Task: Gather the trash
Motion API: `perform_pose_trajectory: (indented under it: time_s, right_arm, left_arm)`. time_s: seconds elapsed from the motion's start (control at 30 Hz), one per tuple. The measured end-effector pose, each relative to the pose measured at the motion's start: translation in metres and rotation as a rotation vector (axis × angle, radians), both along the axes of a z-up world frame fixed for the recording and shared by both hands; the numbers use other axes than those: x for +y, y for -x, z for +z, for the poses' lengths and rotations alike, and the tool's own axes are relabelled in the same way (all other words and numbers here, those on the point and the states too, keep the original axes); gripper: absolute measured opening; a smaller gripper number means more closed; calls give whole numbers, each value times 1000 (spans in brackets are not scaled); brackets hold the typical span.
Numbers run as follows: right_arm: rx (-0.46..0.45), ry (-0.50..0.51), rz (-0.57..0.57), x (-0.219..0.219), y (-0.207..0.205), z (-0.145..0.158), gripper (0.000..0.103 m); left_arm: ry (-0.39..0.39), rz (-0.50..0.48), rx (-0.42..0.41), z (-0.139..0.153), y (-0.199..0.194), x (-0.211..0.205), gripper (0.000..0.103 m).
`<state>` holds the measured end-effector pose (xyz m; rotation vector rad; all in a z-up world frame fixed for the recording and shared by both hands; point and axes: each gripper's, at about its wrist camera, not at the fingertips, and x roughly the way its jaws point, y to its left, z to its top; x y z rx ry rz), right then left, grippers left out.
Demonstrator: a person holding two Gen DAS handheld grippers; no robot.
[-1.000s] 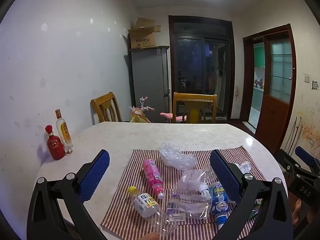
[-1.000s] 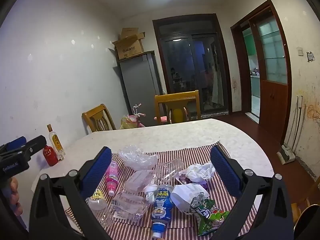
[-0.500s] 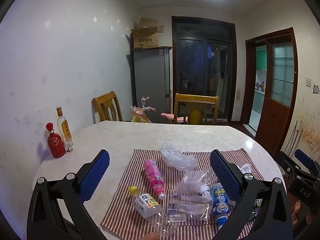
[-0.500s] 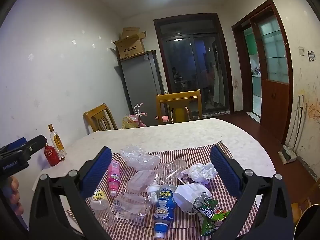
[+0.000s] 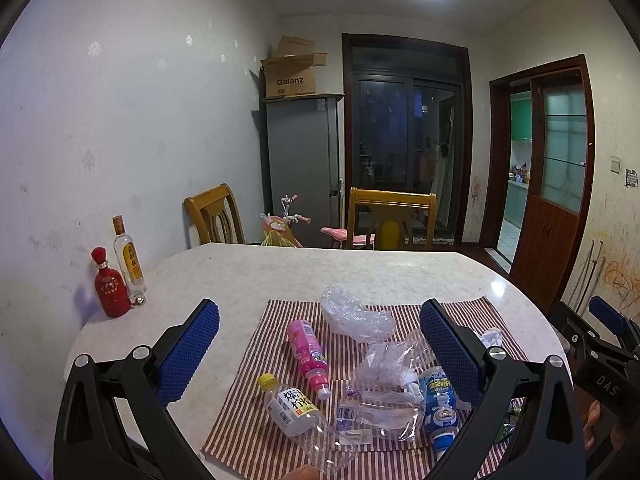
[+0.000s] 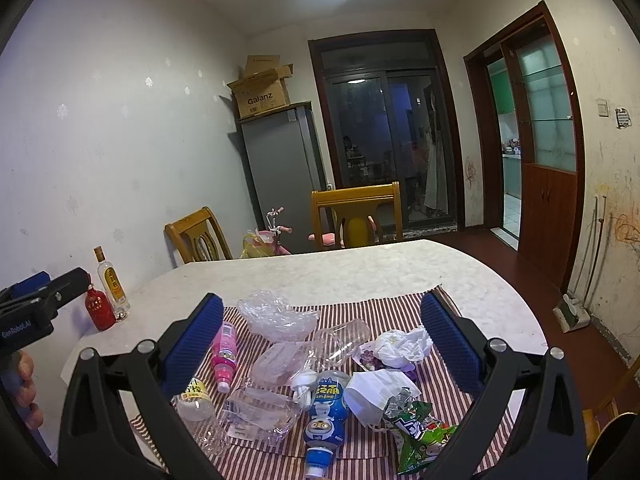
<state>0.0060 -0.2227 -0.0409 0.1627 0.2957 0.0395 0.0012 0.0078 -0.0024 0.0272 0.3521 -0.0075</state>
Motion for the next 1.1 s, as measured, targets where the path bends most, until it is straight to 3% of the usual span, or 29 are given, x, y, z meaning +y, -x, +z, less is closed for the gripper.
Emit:
perform_pose_trajectory:
  time_s: [1.1]
  right_arm:
    - [-6, -2, 9, -1, -3, 1, 99]
  left_arm:
    - [-12, 2, -1, 4, 0, -1, 97]
